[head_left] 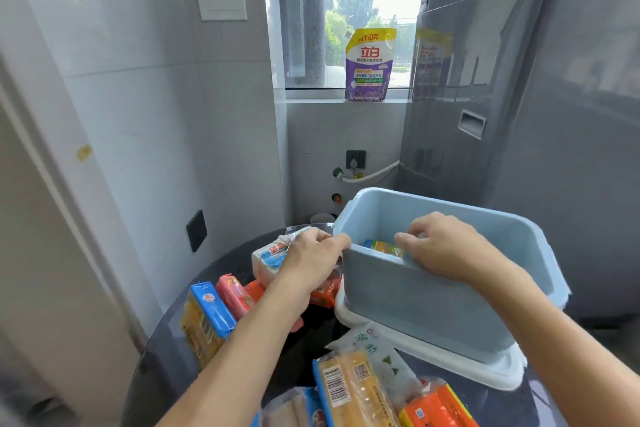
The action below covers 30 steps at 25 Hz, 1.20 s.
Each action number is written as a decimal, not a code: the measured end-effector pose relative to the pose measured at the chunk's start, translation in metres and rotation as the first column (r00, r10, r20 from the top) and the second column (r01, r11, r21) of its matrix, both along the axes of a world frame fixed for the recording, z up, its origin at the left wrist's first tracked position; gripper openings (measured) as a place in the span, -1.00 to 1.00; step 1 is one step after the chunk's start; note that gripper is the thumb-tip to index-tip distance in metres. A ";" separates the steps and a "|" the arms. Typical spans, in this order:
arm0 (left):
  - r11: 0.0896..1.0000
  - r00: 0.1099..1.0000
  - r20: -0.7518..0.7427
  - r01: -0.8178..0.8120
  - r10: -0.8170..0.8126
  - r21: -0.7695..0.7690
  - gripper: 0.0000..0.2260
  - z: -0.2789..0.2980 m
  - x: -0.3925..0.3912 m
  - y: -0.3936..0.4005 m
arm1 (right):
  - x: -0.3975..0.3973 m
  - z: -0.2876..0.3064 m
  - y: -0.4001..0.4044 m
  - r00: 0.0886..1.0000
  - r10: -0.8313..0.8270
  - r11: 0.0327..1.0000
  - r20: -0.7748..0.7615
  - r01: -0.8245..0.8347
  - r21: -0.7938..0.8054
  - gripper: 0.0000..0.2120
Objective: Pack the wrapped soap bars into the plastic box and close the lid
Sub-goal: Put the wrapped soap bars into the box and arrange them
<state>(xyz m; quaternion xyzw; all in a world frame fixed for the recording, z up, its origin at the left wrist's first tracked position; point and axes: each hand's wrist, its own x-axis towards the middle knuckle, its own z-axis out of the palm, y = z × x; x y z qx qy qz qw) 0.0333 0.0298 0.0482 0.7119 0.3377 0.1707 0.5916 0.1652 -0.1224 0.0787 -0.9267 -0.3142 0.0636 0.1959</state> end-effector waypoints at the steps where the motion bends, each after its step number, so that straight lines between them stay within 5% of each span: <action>1: 0.999 1.000 0.001 0.024 -0.024 0.031 -0.68 -0.002 -0.001 0.003 | -0.011 -0.005 -0.003 0.992 -0.020 1.000 0.121 0.017 0.022 -0.67; 4: 0.945 0.998 0.035 -0.056 0.047 0.324 -0.70 -0.010 -0.009 0.024 | -0.042 -0.021 -0.009 0.921 -0.076 0.993 0.382 0.035 0.113 -0.59; 7: 0.639 0.930 -0.331 0.156 0.162 0.753 -0.32 -0.032 -0.026 0.057 | -0.054 -0.027 -0.012 0.842 -0.008 0.988 0.539 -0.077 0.135 -0.62; 10: 0.618 0.822 -0.544 0.343 0.168 0.707 -0.04 -0.060 -0.032 0.078 | -0.053 -0.031 -0.012 0.855 0.047 0.989 0.517 -0.114 0.099 -0.60; 17: 0.784 0.867 -0.390 -0.001 0.310 0.621 -0.08 -0.060 -0.023 0.085 | -0.045 -0.026 -0.015 0.900 0.040 0.988 0.434 -0.102 0.119 -0.59; 20: 0.954 0.952 -0.119 -0.263 0.280 0.143 -0.25 -0.033 -0.025 0.082 | -0.040 -0.018 -0.019 0.968 0.034 0.973 0.250 -0.090 0.214 -0.66; 22: 0.953 0.956 0.085 -0.268 0.282 -0.138 -0.42 -0.006 -0.029 0.077 | -0.038 -0.014 -0.023 0.997 0.064 0.933 0.047 -0.076 0.353 -0.69; 23: 0.954 0.947 0.158 -0.255 0.279 -0.155 -0.44 0.006 -0.029 0.072 | -0.036 -0.010 -0.025 0.994 0.091 0.892 -0.062 -0.054 0.448 -0.71; 27: 0.973 0.916 0.364 -0.214 0.171 0.081 -0.29 0.039 -0.019 0.024 | -0.031 0.011 -0.025 0.905 0.269 0.754 -0.330 0.015 0.656 -0.62; 30: 0.868 0.927 0.375 -0.168 -0.023 0.467 -0.21 0.039 0.003 -0.034 | -0.021 0.027 -0.020 0.828 0.316 0.636 -0.463 0.177 0.751 -0.55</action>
